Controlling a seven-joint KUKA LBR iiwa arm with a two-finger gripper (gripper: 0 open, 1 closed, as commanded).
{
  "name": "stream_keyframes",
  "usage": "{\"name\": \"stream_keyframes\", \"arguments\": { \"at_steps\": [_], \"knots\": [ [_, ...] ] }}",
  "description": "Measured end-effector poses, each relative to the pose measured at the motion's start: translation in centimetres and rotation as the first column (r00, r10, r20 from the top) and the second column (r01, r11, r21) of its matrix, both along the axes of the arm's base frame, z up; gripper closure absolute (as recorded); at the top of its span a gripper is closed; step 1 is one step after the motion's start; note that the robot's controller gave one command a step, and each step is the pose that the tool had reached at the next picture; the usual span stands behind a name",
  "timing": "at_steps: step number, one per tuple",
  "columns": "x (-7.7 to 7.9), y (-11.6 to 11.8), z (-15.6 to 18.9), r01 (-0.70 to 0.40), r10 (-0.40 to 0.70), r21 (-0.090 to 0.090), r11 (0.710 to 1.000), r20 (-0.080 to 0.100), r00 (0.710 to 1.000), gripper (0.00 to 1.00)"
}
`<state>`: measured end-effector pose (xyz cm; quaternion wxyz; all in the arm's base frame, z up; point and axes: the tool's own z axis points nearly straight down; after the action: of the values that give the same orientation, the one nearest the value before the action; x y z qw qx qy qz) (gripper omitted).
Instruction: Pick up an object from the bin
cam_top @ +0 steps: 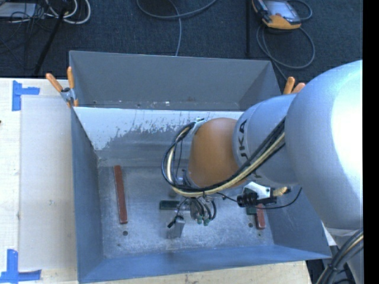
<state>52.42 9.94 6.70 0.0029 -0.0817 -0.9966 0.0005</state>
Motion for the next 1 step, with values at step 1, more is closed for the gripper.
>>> {"name": "stream_keyframes", "arguments": {
  "at_steps": [1],
  "knots": [
    [-0.01, -0.04, -0.06, 0.002, -0.002, 0.0, 1.0, 0.004, 1.0, 0.0]
  ]
}}
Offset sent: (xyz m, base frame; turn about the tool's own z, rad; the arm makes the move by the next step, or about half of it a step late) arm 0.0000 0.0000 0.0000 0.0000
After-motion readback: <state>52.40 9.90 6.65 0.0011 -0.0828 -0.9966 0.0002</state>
